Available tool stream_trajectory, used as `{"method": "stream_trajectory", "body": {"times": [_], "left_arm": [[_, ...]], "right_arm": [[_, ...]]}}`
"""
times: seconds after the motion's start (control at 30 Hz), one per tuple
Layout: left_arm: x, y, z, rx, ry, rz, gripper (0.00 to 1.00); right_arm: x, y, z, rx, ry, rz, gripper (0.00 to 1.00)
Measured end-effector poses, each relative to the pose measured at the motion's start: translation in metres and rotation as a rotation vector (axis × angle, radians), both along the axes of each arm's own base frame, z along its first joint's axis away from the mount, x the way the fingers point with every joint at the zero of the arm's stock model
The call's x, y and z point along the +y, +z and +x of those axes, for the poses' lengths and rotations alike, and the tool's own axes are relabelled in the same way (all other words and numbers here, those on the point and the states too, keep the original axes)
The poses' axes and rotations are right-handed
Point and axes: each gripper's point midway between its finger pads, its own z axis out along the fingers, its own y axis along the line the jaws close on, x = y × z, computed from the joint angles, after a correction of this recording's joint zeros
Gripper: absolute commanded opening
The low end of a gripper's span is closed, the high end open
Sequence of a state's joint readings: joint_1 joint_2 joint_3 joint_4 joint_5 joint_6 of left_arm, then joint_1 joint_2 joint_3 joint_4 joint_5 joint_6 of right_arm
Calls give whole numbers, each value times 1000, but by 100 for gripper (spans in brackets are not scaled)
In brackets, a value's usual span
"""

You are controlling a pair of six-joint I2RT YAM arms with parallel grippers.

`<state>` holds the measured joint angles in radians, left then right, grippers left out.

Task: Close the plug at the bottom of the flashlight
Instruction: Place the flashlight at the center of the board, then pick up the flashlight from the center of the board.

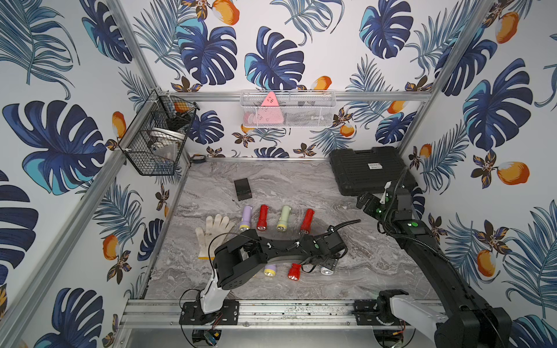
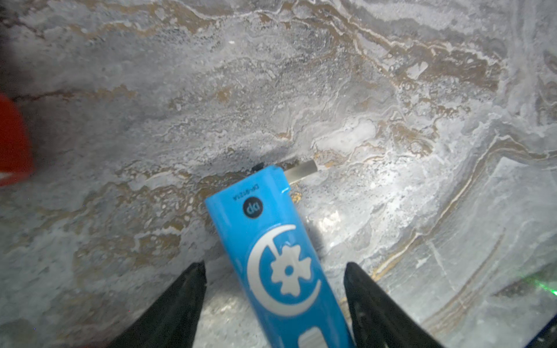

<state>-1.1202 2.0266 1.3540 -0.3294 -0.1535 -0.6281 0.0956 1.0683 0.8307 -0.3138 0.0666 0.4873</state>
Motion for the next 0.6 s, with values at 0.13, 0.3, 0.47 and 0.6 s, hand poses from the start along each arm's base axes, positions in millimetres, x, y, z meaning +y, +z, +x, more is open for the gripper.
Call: {"method": "stream_trajectory", "body": {"times": [0.13,0.3,0.47,0.6], "left_arm": [[-2,-7,1,-9,-13,18,70],[-6,-9,5,-26,-8,4,59],[-10,-9,8,-39,-5,-11,44],[-10,-8,8,-41,-5,-16,35]], "right_arm": [[-1,1,-1,-4,-3,-4,100],[-2,3,-4,-14,-8,-7,100],[-4,4,-4,-18,-17,-14,100],[-5,4,-4,-20,-21,-16,100]]}}
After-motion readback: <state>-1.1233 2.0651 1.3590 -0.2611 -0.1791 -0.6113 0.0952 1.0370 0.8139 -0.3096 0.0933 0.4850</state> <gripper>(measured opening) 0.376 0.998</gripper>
